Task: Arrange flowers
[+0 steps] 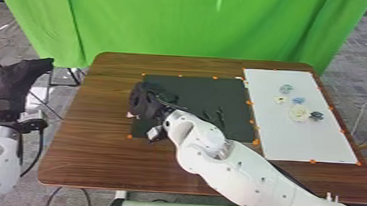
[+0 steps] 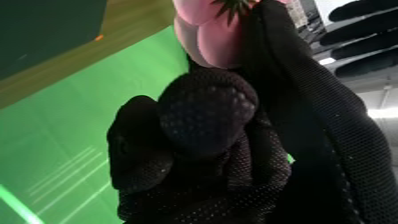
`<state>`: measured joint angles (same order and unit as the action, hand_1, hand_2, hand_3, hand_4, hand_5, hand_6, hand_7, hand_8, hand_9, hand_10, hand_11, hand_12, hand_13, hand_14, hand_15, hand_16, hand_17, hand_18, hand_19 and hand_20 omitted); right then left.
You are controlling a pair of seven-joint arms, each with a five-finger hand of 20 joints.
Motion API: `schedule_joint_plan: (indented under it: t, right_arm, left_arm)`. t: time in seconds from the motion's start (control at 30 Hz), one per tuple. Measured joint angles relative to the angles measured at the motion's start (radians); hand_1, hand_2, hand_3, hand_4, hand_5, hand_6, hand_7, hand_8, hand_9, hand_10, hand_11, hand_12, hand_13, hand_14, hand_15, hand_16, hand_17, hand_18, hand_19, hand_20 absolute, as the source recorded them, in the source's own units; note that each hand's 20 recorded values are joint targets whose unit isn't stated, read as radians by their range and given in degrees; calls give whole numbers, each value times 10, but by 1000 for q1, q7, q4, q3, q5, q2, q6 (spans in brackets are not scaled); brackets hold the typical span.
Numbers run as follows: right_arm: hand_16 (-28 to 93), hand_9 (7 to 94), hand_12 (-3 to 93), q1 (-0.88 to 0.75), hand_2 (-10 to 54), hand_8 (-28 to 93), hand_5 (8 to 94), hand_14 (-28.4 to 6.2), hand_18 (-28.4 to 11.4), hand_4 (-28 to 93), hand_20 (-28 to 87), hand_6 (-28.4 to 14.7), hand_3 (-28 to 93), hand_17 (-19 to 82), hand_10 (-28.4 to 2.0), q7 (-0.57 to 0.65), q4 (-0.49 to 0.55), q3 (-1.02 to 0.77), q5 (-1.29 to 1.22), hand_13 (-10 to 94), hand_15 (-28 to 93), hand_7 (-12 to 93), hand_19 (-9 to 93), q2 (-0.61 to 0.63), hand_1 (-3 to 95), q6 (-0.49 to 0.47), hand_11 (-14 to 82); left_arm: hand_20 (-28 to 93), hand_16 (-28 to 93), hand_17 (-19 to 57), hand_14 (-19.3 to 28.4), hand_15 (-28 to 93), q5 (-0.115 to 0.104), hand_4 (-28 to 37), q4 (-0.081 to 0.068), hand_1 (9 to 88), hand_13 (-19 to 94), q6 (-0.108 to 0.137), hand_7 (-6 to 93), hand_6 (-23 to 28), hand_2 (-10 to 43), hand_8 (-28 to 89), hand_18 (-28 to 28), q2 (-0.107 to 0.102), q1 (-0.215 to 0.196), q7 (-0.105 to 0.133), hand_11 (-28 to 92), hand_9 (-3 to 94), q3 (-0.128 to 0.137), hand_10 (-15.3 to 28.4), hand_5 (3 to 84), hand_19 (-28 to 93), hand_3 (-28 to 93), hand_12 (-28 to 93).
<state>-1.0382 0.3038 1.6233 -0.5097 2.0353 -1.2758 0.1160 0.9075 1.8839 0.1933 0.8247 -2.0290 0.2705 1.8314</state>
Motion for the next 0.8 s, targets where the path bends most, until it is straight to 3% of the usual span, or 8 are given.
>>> schedule_joint_plan:
  t: [0.2,0.53,0.8]
  right_arm:
    - [317,866,322,3,-95,60,799,-15,-90,-171,458,18,546,659,-109,-2,-67,3,32,927,534,238,932,-41,648,18,28]
    - [317,854,311,-3,-95,51,794,-14,-90,-172,466,24,545,656,-103,-3,-128,-9,106,925,537,231,932,-57,643,17,22]
    - [317,840,304,-5,-95,47,780,-14,-89,-173,469,27,552,651,-99,-2,-154,-14,112,919,539,231,932,-54,635,14,20]
  left_arm:
    - [133,15,21,146,71,-1,-282,9,182,288,-49,155,32,-1,-65,93,21,-7,-10,162,439,-13,137,511,12,665,102]
    - [133,17,20,146,70,1,-277,32,187,288,-75,153,32,-4,-65,93,61,-52,-25,164,440,-30,137,509,11,662,105]
    - [133,18,19,147,70,3,-272,34,188,287,-93,154,32,-6,-64,93,78,-65,-34,164,440,-40,136,507,11,663,106]
